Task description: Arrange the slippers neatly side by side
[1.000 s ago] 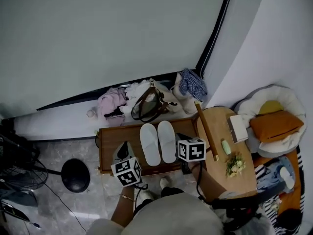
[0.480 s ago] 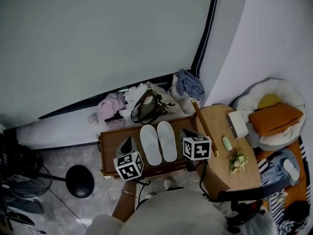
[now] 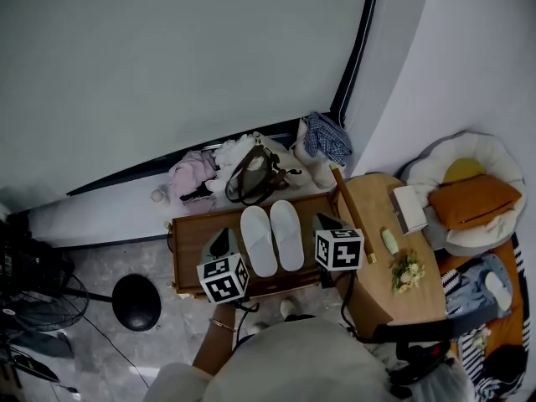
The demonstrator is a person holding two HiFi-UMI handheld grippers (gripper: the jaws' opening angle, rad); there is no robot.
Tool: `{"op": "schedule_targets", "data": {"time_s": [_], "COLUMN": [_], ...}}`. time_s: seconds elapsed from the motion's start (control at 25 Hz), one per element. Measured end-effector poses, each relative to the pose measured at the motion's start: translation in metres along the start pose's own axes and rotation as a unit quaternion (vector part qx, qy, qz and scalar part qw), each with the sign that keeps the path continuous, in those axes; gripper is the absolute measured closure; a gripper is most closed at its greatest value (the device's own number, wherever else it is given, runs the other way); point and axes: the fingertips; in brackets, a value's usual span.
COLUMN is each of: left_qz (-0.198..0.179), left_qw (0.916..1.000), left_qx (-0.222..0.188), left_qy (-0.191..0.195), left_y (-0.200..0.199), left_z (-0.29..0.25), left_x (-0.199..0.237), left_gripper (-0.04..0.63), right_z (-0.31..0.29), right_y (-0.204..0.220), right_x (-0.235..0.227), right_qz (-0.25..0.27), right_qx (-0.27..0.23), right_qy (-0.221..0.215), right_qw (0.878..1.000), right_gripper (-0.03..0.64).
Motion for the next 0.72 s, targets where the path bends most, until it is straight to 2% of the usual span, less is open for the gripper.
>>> {"op": "schedule_targets", "data": {"time_s": [0.72], "left_qz": [-0.002], "left_qw": [1.0], "left_qx": [0.003], "left_qy": [0.003], "left_y": [0.0002], "left_z": [-0.0023], "left_x": [-0.0096], "left_gripper": [0.588], "right_z": [0.0036], "right_y": [-0.0037], "right_x": [-0.0058], "right_qz": [0.004], "right_qx": [-0.004], "right_qy": [0.0], "right_qw": [1.0], "right_gripper": [0.583]}}
Point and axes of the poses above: the fingertips, and each gripper's own axes: z backward along the fingers, x to its left, y out of its underside, and after that the axes turned 1 degree about -z, right-handed
